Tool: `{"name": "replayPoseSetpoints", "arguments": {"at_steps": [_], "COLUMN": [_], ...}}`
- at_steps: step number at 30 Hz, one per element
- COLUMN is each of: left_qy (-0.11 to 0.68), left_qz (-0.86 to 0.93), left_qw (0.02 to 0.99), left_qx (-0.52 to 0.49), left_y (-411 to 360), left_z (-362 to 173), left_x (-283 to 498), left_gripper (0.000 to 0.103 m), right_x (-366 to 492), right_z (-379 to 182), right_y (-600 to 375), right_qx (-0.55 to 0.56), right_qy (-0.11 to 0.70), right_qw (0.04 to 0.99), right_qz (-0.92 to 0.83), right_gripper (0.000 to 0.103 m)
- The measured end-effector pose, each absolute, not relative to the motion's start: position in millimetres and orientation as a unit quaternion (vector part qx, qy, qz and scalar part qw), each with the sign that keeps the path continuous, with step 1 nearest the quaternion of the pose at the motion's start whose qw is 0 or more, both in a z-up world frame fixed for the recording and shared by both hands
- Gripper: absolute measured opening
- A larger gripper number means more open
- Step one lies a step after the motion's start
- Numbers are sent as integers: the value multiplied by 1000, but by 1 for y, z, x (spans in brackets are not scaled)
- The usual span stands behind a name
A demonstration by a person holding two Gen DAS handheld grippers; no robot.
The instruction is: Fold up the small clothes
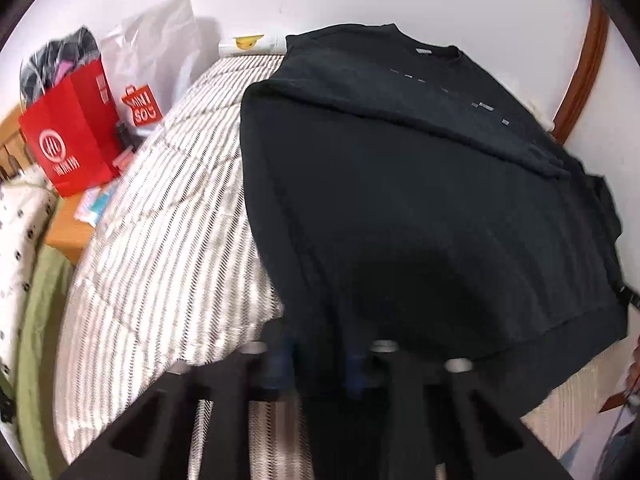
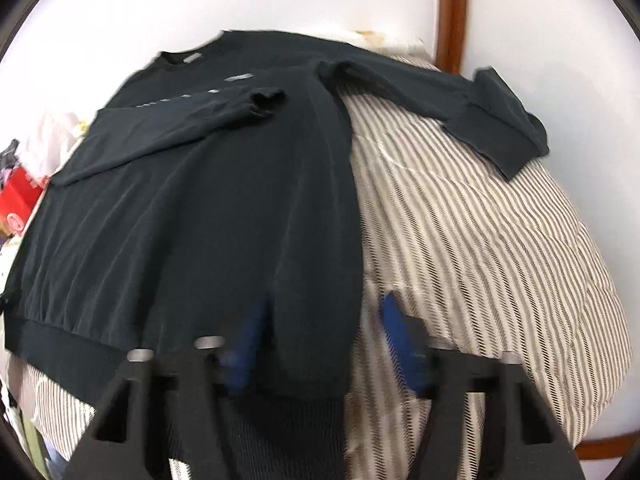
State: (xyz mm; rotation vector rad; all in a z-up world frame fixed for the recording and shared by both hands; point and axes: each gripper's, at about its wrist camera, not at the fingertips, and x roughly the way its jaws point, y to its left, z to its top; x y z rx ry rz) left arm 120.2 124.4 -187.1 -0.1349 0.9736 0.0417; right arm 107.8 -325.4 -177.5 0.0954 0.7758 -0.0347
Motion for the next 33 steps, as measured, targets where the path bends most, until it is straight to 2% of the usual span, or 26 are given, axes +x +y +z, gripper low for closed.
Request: {"name": "replayPoseSetpoints", "arguments": {"at_steps": [4, 23, 26, 28, 33], "left_qy": [471, 473, 478, 476, 471], "left_qz": [22, 14, 19, 16, 29], "left_qw": [879, 878, 874, 875, 878], "left_qx": [-68, -75, -81, -88, -83], "left_y": [127, 135, 137, 139, 144], "left_z": [-183, -178, -179, -178, -175], "left_x": [114, 37, 38, 40, 52], "left_gripper": [7, 8, 13, 15, 16], "right_x": [102, 34, 40, 45, 54], "right_z": [-171, -165, -168, -166, -142], "right_y": [-315, -317, -316, -317, -309], "right_qx": [42, 44, 34, 33, 19], "right_qy": [362, 364, 370, 373, 354], "right_qw": [931, 930, 928, 927, 935], "right_qz": [-12, 9, -1, -11, -17], "right_gripper": [11, 10, 14, 24, 33]}}
